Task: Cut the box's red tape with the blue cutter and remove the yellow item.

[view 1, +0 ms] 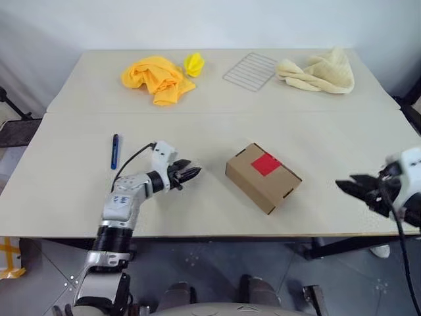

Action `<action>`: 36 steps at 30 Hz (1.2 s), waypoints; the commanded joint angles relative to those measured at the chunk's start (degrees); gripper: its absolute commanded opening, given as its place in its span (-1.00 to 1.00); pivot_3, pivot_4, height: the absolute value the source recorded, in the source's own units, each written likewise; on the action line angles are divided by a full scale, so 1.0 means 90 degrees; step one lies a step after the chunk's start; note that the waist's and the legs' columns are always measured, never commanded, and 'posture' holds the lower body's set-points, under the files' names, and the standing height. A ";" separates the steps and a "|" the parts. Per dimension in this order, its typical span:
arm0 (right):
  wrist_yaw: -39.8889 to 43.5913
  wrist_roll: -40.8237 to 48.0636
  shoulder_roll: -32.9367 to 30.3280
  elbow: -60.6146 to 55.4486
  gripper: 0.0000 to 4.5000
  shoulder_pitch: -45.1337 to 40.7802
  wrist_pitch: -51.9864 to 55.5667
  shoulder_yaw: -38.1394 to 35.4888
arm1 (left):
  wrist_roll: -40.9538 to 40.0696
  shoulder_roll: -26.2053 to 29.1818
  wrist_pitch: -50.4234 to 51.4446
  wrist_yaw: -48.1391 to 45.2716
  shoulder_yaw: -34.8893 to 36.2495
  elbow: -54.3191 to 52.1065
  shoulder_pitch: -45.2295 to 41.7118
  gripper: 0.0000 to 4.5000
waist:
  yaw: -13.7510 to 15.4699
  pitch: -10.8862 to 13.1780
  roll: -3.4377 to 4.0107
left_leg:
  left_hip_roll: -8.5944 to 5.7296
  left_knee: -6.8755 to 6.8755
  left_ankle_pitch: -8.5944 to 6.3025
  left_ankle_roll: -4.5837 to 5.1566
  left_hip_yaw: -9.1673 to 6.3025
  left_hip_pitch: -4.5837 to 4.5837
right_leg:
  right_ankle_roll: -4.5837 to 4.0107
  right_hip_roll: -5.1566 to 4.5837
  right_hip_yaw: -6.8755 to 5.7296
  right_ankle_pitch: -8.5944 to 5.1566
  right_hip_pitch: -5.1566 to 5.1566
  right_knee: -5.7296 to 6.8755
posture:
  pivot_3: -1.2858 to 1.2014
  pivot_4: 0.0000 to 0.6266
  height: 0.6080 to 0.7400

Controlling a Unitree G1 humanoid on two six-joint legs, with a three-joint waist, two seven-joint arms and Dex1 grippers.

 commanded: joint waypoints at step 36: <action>0.3349 -0.0673 -0.0256 0.1054 1.00 -0.1362 -0.3753 0.2432 | 0.0779 -0.0543 0.1836 0.5349 0.1856 -0.1597 -0.0390 0.99 | 0.0038 0.0012 -0.0026 | -0.0004 0.0055 -0.0012 0.0010 -0.0002 -0.0022 | 0.0012 -0.0004 -0.0001 0.0014 0.0006 -0.0005 | 0.03 -0.52 1.00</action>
